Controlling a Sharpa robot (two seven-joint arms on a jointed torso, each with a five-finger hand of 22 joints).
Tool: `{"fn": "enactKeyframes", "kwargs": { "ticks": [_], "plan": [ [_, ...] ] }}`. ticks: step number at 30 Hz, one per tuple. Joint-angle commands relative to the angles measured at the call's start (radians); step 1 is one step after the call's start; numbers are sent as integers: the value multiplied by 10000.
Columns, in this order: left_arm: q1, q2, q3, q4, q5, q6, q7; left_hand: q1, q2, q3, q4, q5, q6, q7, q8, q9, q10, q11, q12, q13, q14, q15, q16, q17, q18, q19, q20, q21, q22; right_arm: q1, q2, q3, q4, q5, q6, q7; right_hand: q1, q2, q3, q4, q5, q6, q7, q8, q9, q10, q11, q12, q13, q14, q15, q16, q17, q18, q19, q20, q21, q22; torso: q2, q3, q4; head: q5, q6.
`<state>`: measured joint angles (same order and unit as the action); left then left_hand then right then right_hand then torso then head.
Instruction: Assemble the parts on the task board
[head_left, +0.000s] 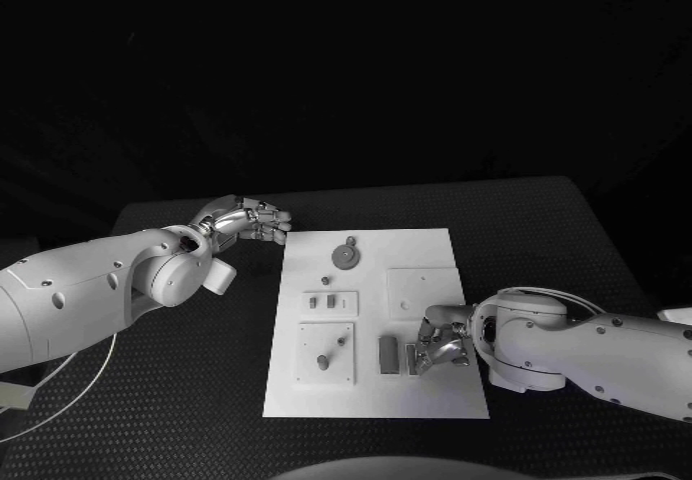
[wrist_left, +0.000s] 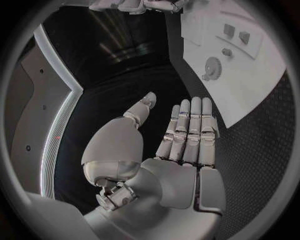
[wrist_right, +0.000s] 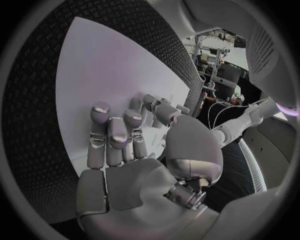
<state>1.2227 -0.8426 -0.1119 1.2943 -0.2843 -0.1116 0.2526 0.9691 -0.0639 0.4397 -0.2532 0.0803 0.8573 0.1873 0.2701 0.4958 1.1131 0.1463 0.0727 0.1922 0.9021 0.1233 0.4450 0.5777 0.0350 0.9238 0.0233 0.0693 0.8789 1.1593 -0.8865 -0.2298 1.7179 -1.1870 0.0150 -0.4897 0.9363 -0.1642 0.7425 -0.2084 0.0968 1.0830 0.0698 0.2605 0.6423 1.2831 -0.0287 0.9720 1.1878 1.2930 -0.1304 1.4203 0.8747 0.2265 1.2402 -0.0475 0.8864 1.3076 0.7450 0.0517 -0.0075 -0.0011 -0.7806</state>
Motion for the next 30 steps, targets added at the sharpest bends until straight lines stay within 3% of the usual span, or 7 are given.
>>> {"fn": "enactKeyframes", "kwargs": {
  "ticks": [1,10,15,19,21,28,30],
  "plan": [
    [13,39,4,-8,-16,104,91,-28,27,47,16,-44,-24,-40,45,-17,43,-3,-33,-17,35,9,-55,15,112,-86,11,21,-12,-50,-117,-43,-105,130,209,-28,-118,-155,11,50,-20,-24,55,-42,-51,-22,-61,12,-15,1,-72,1,0,353,9,-22,-65,159,-5,2,2,-12,54],
    [14,139,4,-155,-11,147,121,-26,41,54,22,-44,-6,-46,57,-15,58,-8,-26,-15,38,8,-64,27,111,-85,11,23,-12,564,-133,-20,-510,1242,494,632,-279,-616,65,448,-30,-135,94,-102,-75,-45,-31,-7,-18,8,-49,-26,-22,353,29,-16,-99,143,-27,-37,-21,-91,395],
    [12,323,6,-300,37,-482,63,-7,59,72,24,-41,-5,-49,61,-18,75,-15,-19,-14,66,-2,-66,53,116,-69,4,32,-9,999,-91,23,-1073,2044,-440,1993,-249,-719,3,527,-35,-712,282,-396,-181,-191,143,-54,-9,-32,97,-100,-58,353,-69,-9,-169,138,-63,-83,-14,-199,780],
    [13,479,8,-588,114,-355,160,10,62,88,25,-37,-29,-40,50,-27,82,-17,-19,-16,87,-9,-71,75,118,-54,-1,39,-5,1179,201,120,-2160,3659,-1192,3976,-93,-533,-5,445,-35,-873,367,-453,-189,-322,229,-74,8,-89,185,-154,-74,353,-174,10,-227,142,-147,-172,3,-317,1269],
    [14,518,10,-718,127,-308,215,11,64,91,26,-36,-34,-38,48,-28,83,-18,-19,-16,89,-10,-72,78,118,-53,-1,40,-4,1200,382,236,-2809,4163,-1344,4715,-23,-340,-53,304,-42,-918,388,-458,-182,-415,251,-94,14,-159,209,-204,-86,353,-263,29,-270,146,-205,-228,18,-324,1614],
    [150,811,15,-1444,252,-166,315,22,79,101,24,-35,-44,-33,44,-33,82,-18,-22,-18,77,-16,-92,86,114,-61,-1,34,-7,1200,1402,629,-5443,5539,-1612,6514,38,119,-208,-193,-29,-985,413,-443,-156,-745,273,-192,3,-439,227,-421,-140,353,-557,135,-453,128,-432,-432,48,-470,2385],
    [191,991,17,-1831,319,-116,342,29,90,107,21,-36,-53,-29,40,-37,74,-14,-28,-23,64,-20,-110,90,108,-71,0,28,-10,1194,1836,742,-6307,5964,-1535,6905,3,190,-224,-257,-27,-1032,432,-458,-158,-892,290,-280,-38,-570,244,-541,-179,353,-688,201,-550,106,-509,-502,64,-491,2529]
  ]
}}
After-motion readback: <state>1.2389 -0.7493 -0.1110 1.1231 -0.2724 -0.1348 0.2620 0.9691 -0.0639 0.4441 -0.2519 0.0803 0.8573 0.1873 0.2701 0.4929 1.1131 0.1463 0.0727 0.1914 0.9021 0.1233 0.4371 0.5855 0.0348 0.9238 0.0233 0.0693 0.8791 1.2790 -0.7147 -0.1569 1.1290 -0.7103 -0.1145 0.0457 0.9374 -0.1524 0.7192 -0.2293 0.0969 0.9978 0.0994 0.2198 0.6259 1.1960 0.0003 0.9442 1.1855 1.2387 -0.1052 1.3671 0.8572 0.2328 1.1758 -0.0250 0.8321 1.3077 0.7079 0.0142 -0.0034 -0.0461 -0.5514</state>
